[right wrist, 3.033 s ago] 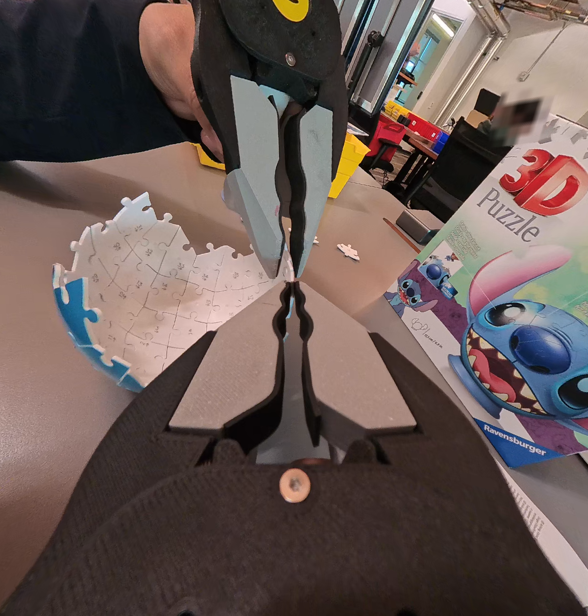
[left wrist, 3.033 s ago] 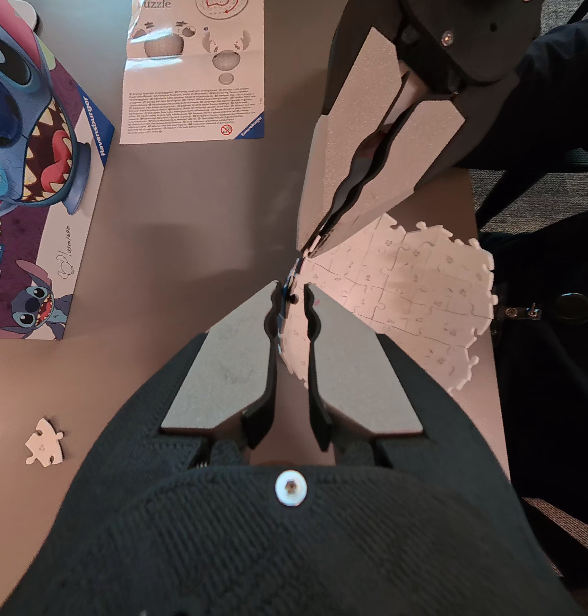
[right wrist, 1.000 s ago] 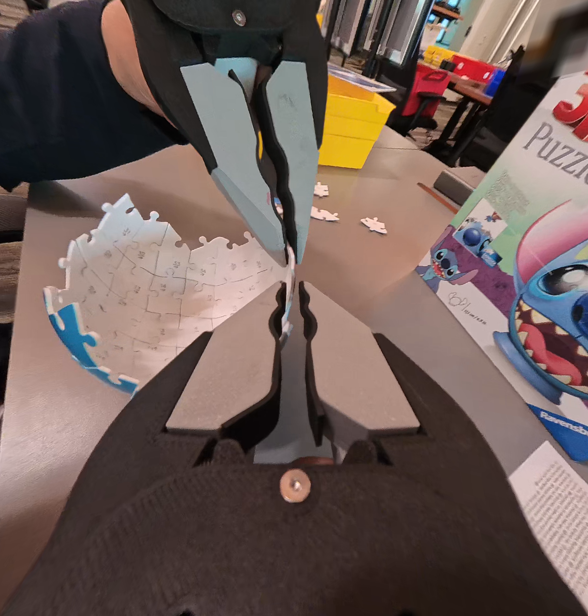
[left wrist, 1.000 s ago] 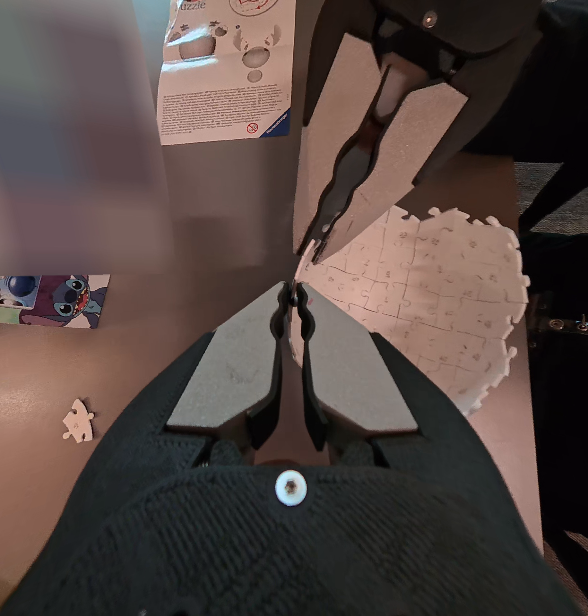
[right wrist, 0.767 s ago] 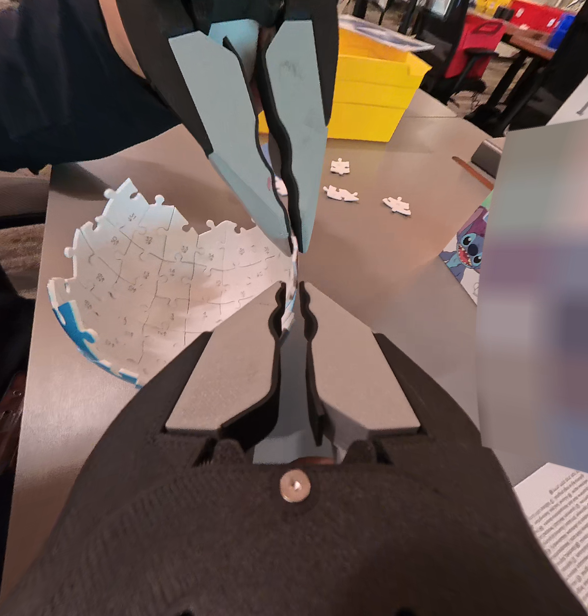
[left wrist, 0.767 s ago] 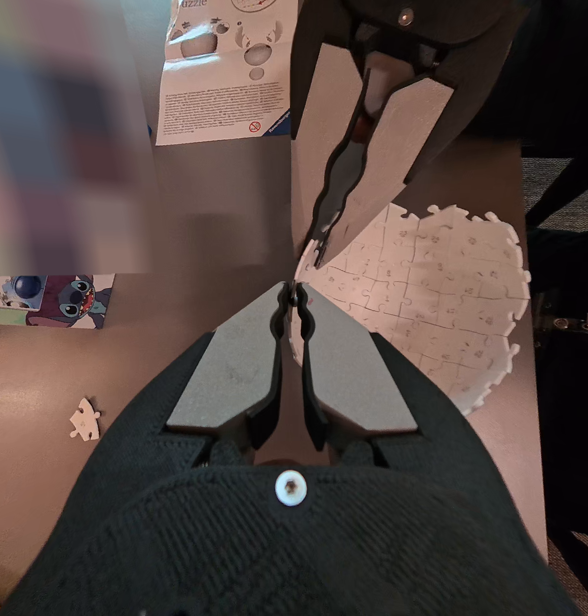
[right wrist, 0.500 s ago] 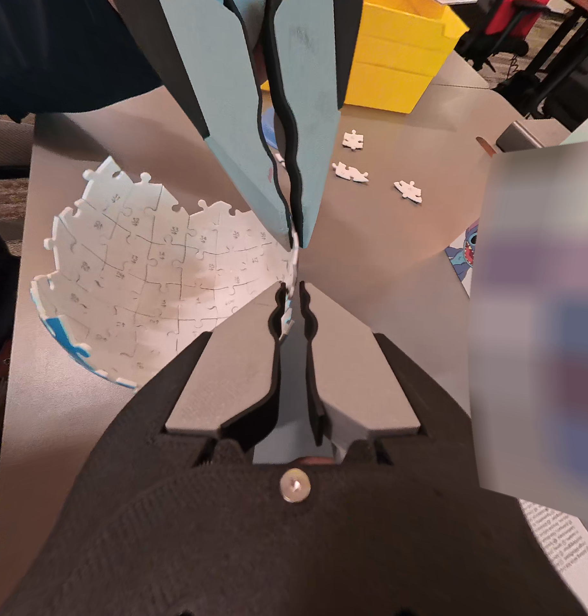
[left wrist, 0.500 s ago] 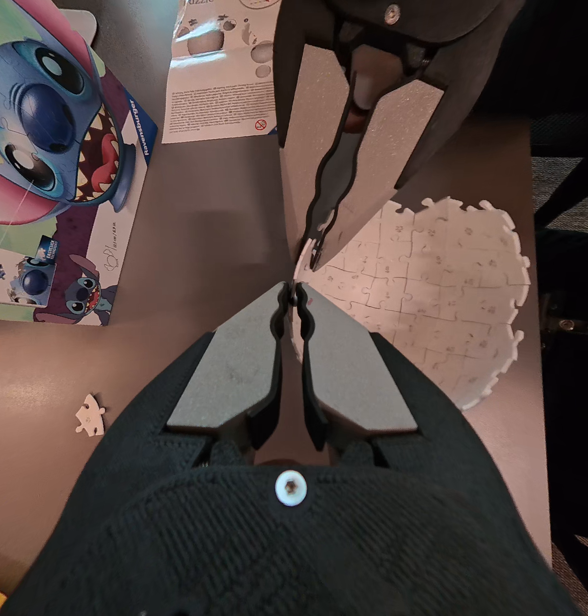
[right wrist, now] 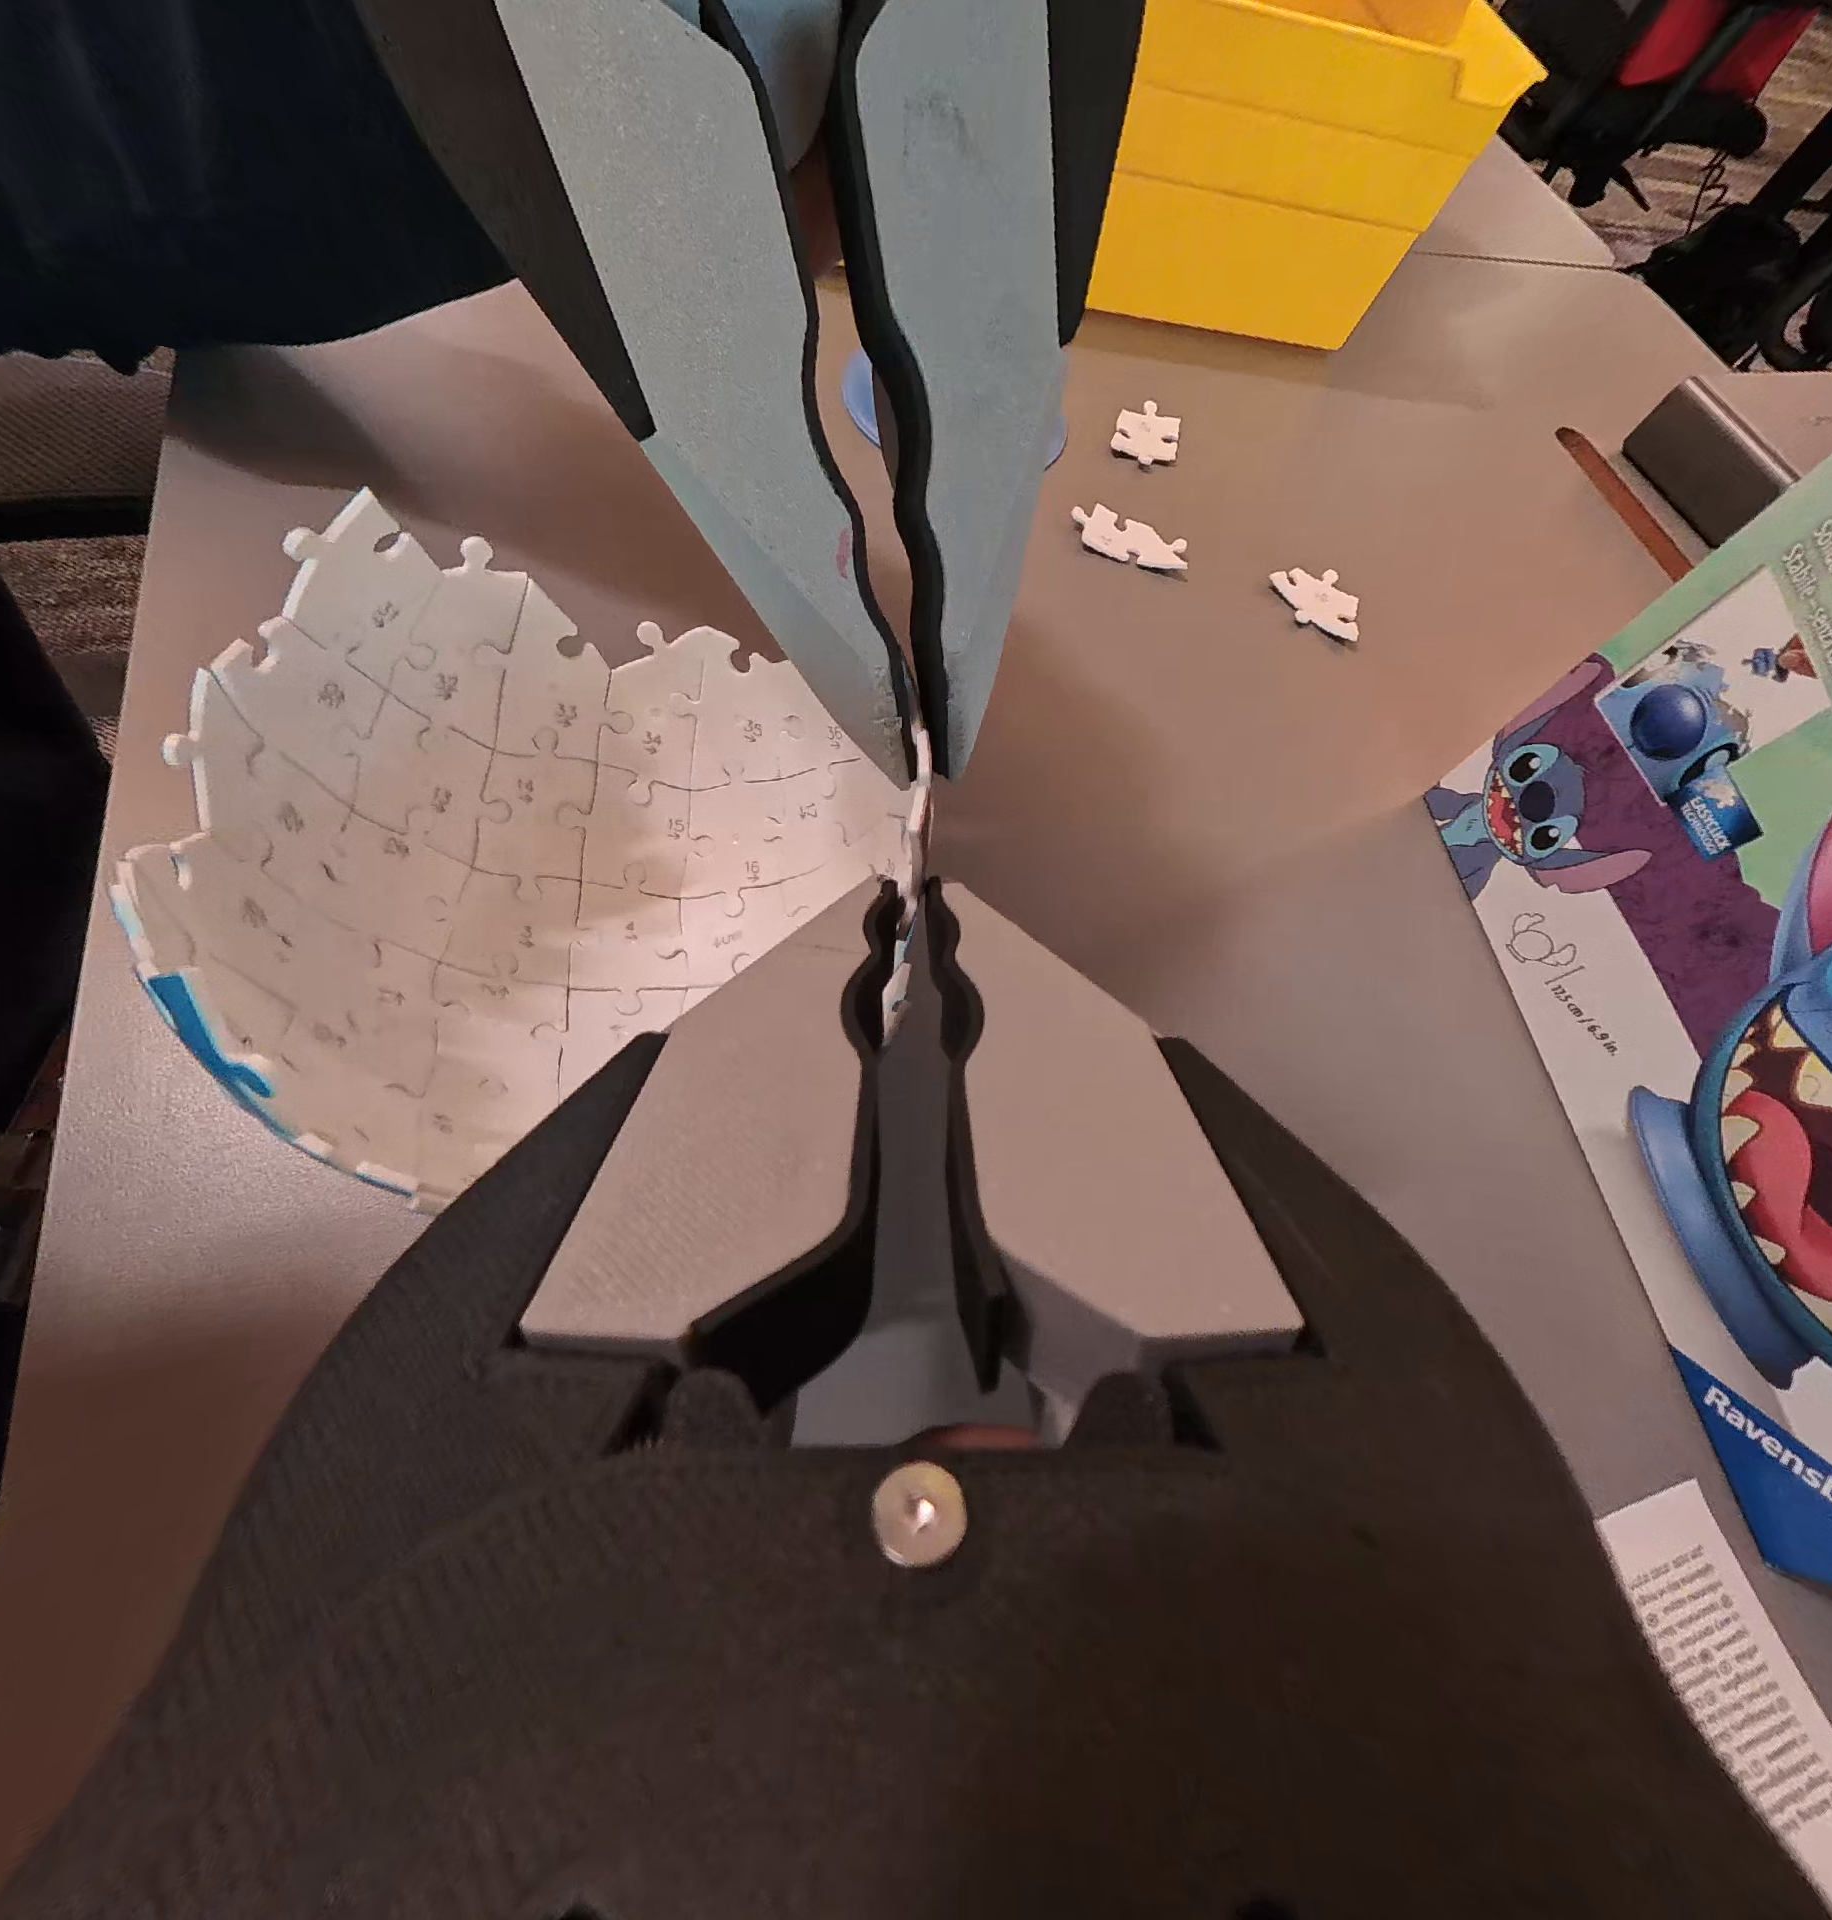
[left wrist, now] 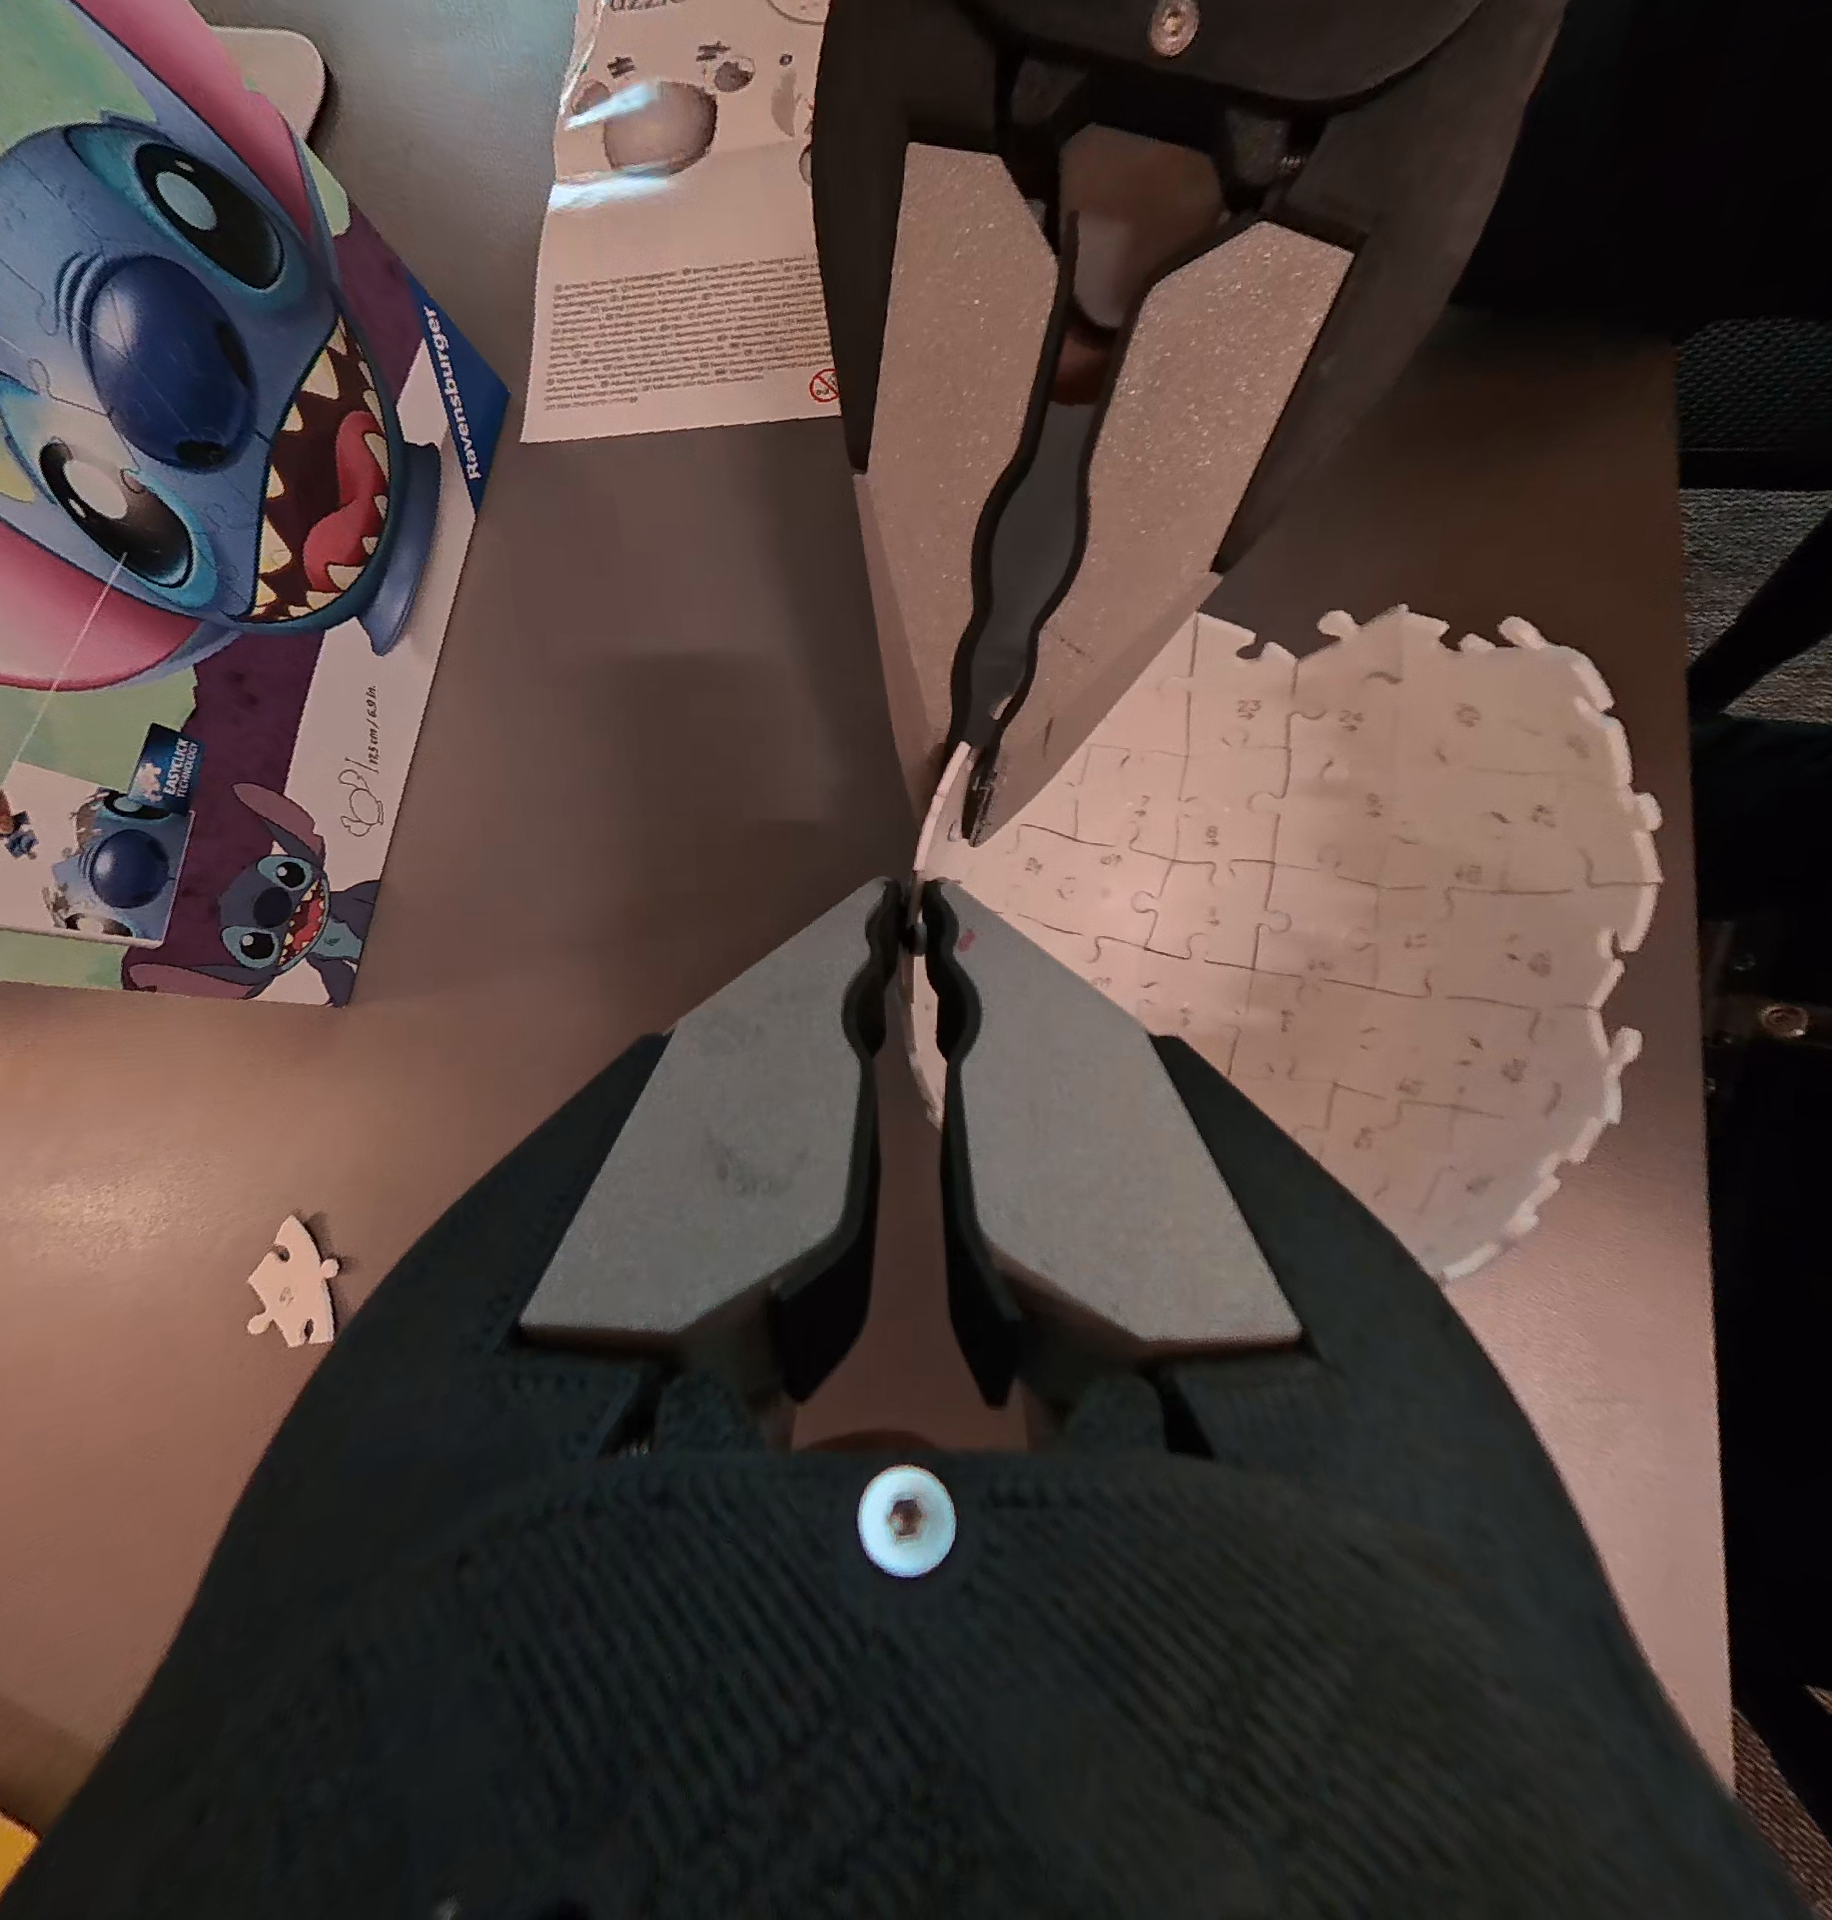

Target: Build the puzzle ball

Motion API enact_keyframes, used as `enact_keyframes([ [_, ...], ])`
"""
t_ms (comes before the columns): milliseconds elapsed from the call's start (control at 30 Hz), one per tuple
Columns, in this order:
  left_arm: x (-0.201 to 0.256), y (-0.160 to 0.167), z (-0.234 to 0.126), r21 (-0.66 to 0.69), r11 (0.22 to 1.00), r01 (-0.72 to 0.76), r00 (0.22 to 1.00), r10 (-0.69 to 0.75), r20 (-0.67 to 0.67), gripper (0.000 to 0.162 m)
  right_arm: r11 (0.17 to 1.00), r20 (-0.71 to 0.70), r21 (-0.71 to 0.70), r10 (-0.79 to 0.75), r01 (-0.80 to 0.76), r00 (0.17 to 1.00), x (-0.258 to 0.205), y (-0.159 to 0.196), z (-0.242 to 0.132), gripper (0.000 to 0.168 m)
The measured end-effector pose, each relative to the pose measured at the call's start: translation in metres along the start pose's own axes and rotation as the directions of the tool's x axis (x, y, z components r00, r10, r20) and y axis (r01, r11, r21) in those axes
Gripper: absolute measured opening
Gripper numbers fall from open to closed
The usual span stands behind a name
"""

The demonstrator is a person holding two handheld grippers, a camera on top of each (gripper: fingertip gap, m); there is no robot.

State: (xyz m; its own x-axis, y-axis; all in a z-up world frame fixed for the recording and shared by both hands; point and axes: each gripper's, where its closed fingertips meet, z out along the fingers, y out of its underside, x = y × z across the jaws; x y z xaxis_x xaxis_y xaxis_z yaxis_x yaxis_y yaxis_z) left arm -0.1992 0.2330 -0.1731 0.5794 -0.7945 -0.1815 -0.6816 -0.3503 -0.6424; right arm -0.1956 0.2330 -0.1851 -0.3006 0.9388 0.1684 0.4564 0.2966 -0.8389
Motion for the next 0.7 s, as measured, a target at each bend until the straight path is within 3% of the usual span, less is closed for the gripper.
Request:
enact_keyframes([
  [700,-0.0004,0.0005,0.0001,-0.009,1.000,0.004,1.000,-0.004,0.028,0.002,1.000,-0.018,0.004,0.008,-0.008,1.000,0.0019,0.0011,0.0013,0.001],
])
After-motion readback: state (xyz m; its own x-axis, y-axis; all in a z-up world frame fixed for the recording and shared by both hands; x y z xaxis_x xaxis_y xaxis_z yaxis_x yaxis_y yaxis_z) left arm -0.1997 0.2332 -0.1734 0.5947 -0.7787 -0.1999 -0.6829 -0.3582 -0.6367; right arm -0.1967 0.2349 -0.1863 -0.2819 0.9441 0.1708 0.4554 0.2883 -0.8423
